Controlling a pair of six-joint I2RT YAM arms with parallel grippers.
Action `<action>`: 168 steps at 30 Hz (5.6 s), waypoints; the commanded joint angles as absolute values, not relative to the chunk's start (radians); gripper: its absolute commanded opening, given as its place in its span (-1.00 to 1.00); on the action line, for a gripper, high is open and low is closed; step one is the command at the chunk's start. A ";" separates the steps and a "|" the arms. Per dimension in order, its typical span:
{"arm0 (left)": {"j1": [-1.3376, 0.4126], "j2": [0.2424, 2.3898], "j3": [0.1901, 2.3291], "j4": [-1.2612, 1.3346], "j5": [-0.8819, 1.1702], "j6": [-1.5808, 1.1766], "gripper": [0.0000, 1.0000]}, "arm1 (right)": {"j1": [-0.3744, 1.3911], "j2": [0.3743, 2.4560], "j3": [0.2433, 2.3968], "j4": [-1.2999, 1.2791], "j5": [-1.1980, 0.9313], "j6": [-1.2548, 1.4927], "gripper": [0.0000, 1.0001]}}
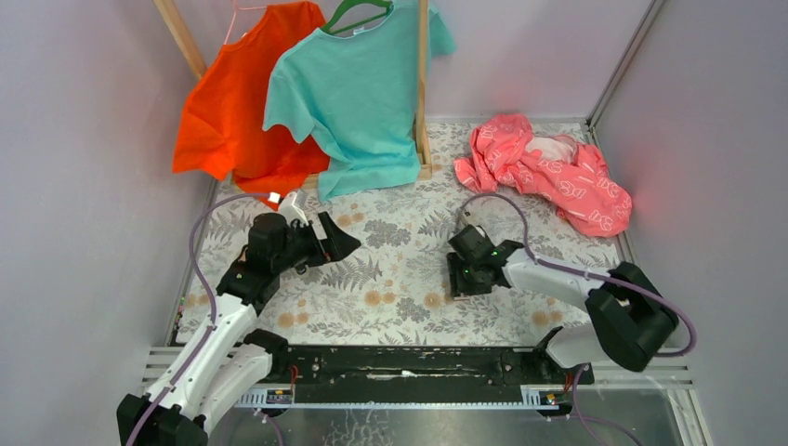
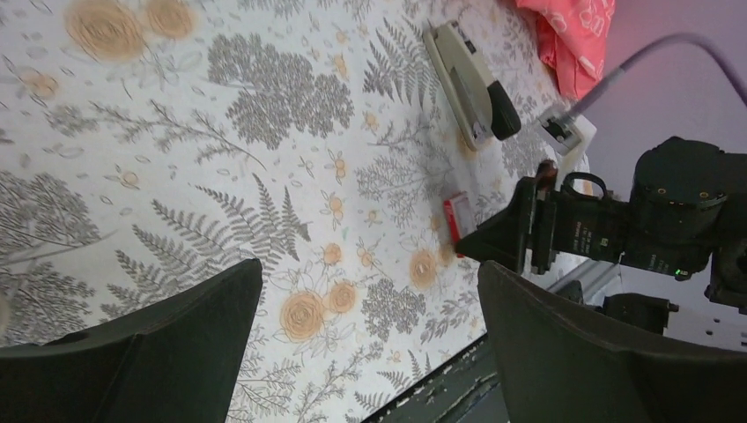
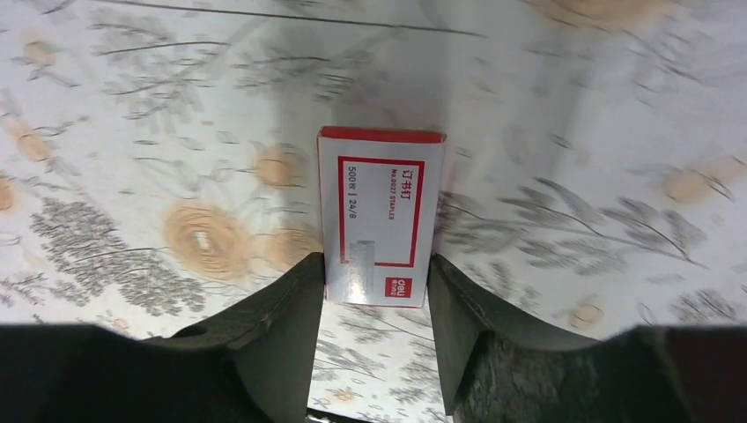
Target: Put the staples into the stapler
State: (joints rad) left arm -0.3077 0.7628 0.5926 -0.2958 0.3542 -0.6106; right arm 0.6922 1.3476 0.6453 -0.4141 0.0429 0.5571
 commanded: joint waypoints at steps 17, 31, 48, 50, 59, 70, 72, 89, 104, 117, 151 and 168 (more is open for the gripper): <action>-0.334 0.680 0.443 -0.224 0.285 -0.753 1.00 | 1.008 1.771 1.000 -0.355 0.005 0.186 0.20; -0.344 0.824 0.409 -0.058 0.373 -0.784 0.94 | 0.995 1.754 0.968 -0.393 0.146 0.104 0.39; -0.385 0.994 0.374 0.141 0.410 -0.857 0.73 | 0.888 1.714 0.983 -0.353 0.014 -0.054 0.43; -0.387 1.009 0.368 0.165 0.415 -0.870 0.70 | 0.888 1.720 0.998 -0.359 0.022 -0.080 0.48; -0.390 1.088 0.355 0.243 0.426 -0.908 0.55 | 0.885 1.763 1.026 -0.337 -0.070 -0.175 0.50; -0.411 1.222 0.356 0.347 0.460 -0.936 0.29 | 0.886 1.746 1.001 -0.310 -0.129 -0.197 0.28; -0.415 1.250 0.358 0.361 0.463 -0.934 0.26 | 0.887 1.752 1.002 -0.312 -0.129 -0.199 0.23; -0.473 1.456 0.402 0.454 0.487 -0.918 0.04 | 0.894 1.768 0.998 -0.300 -0.137 -0.204 0.14; -0.473 1.573 0.456 0.481 0.534 -0.884 -0.08 | 0.918 1.790 1.008 -0.298 -0.139 -0.235 0.15; -0.488 1.664 0.497 0.505 0.579 -0.872 -0.21 | 0.926 1.812 1.013 -0.301 -0.140 -0.250 0.08; -0.463 1.690 0.483 0.548 0.641 -0.886 -0.58 | 0.945 1.843 1.018 -0.310 -0.110 -0.260 0.03; -0.436 1.729 0.452 0.637 0.717 -0.940 -0.55 | 0.972 1.860 1.028 -0.278 -0.120 -0.294 0.07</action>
